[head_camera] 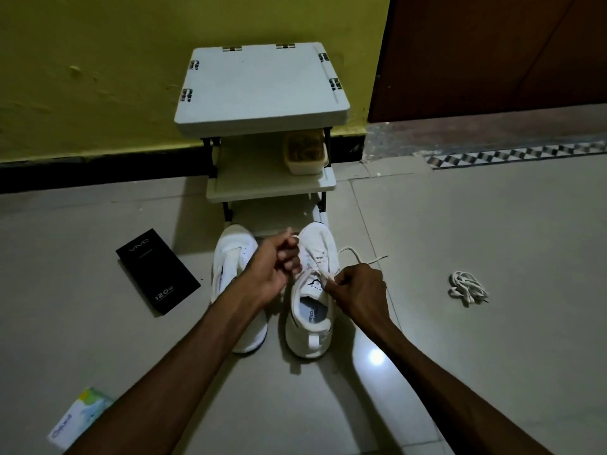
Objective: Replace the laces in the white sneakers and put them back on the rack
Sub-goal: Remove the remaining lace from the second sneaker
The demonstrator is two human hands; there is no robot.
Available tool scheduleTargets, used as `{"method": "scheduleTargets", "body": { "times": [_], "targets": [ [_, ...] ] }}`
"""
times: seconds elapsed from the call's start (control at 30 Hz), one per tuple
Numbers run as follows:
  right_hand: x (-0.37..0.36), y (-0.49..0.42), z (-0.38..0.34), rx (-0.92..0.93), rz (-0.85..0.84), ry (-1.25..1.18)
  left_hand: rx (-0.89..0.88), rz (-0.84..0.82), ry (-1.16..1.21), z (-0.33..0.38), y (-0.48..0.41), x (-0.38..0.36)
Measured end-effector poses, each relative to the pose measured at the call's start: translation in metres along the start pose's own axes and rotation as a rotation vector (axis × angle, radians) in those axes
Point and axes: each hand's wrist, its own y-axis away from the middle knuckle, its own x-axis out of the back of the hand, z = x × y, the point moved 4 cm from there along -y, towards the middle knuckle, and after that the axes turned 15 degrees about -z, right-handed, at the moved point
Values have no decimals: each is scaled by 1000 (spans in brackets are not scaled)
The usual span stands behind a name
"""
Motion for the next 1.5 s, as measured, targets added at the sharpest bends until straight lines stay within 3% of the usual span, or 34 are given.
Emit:
{"method": "scheduleTargets", "body": {
  "times": [0.1, 0.13, 0.17, 0.23, 0.27, 0.3, 0.33, 0.4, 0.43, 0.47, 0.53, 0.6, 0.67, 0.73, 0.8, 0.9, 0.93, 1.0, 1.1, 1.23, 1.3, 1.4, 1.43, 1.5],
  "targets": [
    [-1, -2, -2, -18, -18, 20, 270, -120, -951, 13, 6, -15],
    [0, -2, -3, -19, -10, 43, 245, -123, -1093, 18, 9, -25],
    [1, -2, -4, -16, -5, 54, 160, -95, -1053, 24, 9, -31],
    [2, -2, -2, 4, -6, 61, -71, -32, -477, 35, 12, -26],
    [2, -3, -1, 13, -12, 61, -111, -80, -196, 35, 16, -21],
    [1, -4, -1, 14, -21, 51, -89, -148, -85, 33, 19, -16],
    [3, -6, -1, 6, -30, 33, 4, -197, -193, 30, 22, -14],
    [2, -9, 1, -11, -49, -2, 243, -237, -725, 24, 32, -16],
    [3, -10, 3, -16, -53, -1, 273, -241, -909, 25, 35, -22],
    [2, -11, 3, -14, -60, -4, 185, -204, -941, 31, 35, -29],
    [0, -12, 3, -4, -81, -34, -149, -79, -614, 49, 35, -37],
    [-1, -12, 2, -4, -89, -17, -373, 3, -313, 61, 34, -32],
    [-1, -13, 1, -6, -80, 5, -437, 4, -144, 65, 32, -25],
    [-1, -14, 1, -14, -76, 7, -382, -57, 15, 62, 33, -23],
    [-2, -14, 2, -20, -81, 11, -230, 24, -107, 52, 32, -22],
    [-3, -13, 1, -14, -102, 6, 67, 372, -938, 30, 28, -9],
    [-3, -12, 0, -7, -109, 20, 81, 476, -1171, 24, 28, -5],
    [-3, -9, -4, 19, -112, 91, 52, 504, -1411, 4, 30, -5],
    [-8, -5, -9, 87, -114, 178, 41, 424, -1443, -25, 29, -5],
    [-13, -2, -7, 145, -70, 262, -109, 518, -1572, -27, 27, -5],
    [-7, 2, -4, 155, -38, 236, -77, 457, -1400, -26, 24, 9],
    [2, -5, 12, 33, -34, 105, 115, 432, -828, -22, 20, 41],
    [3, -7, 17, -21, -45, 76, 167, 430, -782, -21, 21, 44],
    [3, -12, 20, -65, -88, 14, 144, 404, -941, -17, 18, 36]
  ]
}}
